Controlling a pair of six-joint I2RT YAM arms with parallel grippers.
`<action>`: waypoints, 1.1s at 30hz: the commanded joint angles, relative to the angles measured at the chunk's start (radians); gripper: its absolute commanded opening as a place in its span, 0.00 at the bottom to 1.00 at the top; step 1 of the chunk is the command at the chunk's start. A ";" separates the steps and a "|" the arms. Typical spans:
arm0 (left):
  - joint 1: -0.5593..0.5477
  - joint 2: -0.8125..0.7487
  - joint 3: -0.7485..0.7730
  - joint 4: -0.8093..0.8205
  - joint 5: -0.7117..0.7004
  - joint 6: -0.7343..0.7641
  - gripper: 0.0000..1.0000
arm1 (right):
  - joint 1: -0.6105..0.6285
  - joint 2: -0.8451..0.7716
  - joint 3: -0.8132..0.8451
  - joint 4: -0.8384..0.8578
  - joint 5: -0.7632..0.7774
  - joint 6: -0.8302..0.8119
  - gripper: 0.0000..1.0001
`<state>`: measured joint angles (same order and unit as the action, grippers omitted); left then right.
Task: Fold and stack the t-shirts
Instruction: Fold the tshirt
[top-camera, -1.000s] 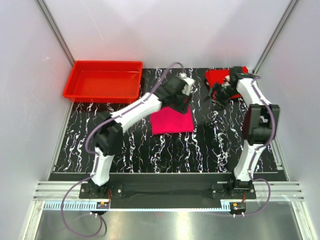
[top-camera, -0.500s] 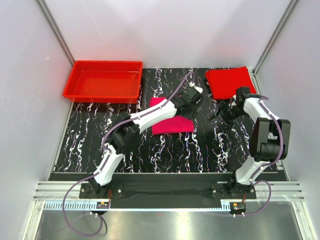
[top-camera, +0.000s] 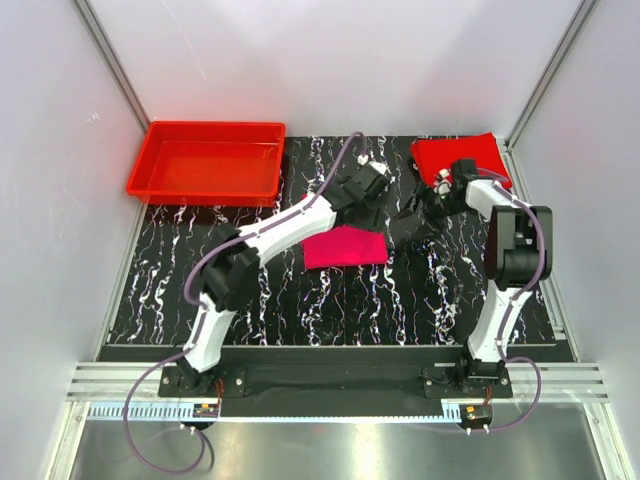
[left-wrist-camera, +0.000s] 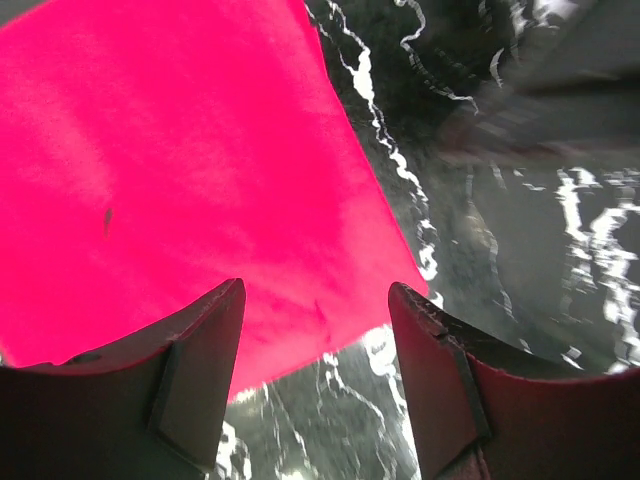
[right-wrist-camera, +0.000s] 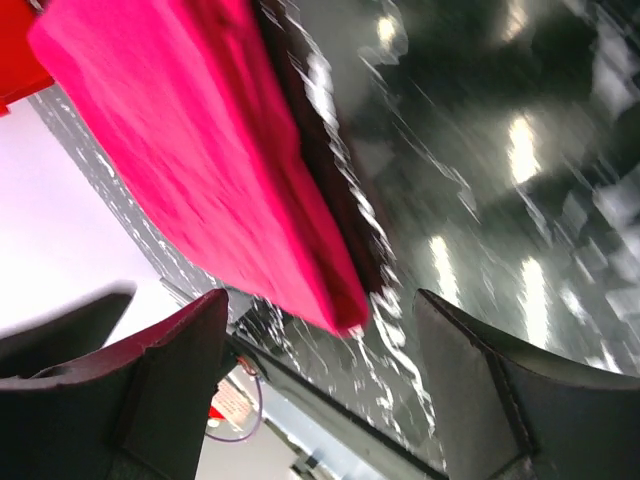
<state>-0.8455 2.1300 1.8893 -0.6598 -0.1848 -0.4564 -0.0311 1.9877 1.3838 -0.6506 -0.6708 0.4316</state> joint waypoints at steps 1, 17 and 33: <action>0.031 -0.151 -0.004 0.052 0.011 -0.047 0.64 | 0.025 0.063 0.116 0.072 -0.041 -0.016 0.82; 0.065 -0.416 -0.332 0.028 0.033 -0.024 0.65 | 0.197 0.273 0.265 0.123 -0.081 0.064 0.80; -0.156 -0.401 -0.449 0.129 -0.110 0.355 0.71 | 0.068 0.089 0.273 -0.165 0.100 -0.013 0.85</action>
<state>-0.9321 1.7115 1.4235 -0.5957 -0.2203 -0.2749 0.1173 2.2032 1.6417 -0.6804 -0.6640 0.4915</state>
